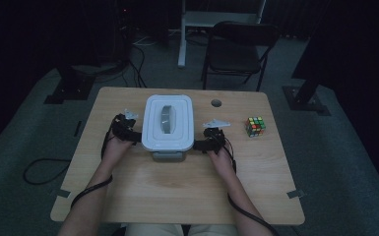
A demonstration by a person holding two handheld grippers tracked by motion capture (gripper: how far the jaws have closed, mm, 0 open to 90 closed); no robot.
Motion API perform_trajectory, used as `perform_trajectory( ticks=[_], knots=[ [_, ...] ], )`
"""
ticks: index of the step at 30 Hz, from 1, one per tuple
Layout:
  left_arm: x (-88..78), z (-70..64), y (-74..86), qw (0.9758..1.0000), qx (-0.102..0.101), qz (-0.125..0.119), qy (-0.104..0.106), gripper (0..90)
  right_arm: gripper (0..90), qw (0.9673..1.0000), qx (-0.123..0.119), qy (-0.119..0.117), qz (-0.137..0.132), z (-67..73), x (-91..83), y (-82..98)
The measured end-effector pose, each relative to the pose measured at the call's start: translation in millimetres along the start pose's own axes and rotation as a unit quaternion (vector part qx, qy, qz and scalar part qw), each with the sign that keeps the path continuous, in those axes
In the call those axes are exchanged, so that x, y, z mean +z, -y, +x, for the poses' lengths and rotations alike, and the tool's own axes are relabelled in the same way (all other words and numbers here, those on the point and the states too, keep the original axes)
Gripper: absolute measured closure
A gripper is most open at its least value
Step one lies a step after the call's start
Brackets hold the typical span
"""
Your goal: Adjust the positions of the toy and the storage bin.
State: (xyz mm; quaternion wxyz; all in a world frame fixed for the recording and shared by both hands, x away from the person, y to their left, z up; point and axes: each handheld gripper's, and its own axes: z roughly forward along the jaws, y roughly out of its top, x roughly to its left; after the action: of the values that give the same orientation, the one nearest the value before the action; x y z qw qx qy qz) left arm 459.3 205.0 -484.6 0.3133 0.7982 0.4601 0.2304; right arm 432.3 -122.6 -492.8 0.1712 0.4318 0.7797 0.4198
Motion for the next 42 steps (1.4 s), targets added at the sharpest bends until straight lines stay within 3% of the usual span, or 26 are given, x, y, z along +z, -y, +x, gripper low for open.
perform_trajectory(
  ticks=[6,11,16,19,31,42],
  knots=[
    [5.0,-17.8,-1.7,0.9999,0.013,0.005,0.008,1.0,14.7,0.9999,-0.002,0.011,0.001,-10.4,-13.5,7.2],
    [8.0,-31.1,-1.7,0.9997,0.015,0.004,0.018,1.0,14.7,0.9999,0.011,0.004,0.0,-17.4,-23.4,16.9],
    [6.2,-40.1,-1.4,0.9994,0.021,0.005,0.026,2.0,15.2,1.0,-0.005,0.001,0.006,-18.8,-34.5,23.7],
    [4.2,-47.4,0.0,0.9993,0.02,0.002,0.032,5.2,15.2,0.9999,0.003,-0.01,0.01,-20.9,-40.2,27.9],
    [-8.0,-68.2,9.0,0.9983,0.043,-0.002,0.039,5.2,15.2,0.9996,0.001,-0.029,0.002,-19.6,-62.1,48.0],
    [-23.2,-89.8,16.9,0.9965,0.071,-0.005,0.045,5.2,15.2,0.9995,-0.016,-0.028,-0.003,-12.6,-85.2,65.2]
  ],
)
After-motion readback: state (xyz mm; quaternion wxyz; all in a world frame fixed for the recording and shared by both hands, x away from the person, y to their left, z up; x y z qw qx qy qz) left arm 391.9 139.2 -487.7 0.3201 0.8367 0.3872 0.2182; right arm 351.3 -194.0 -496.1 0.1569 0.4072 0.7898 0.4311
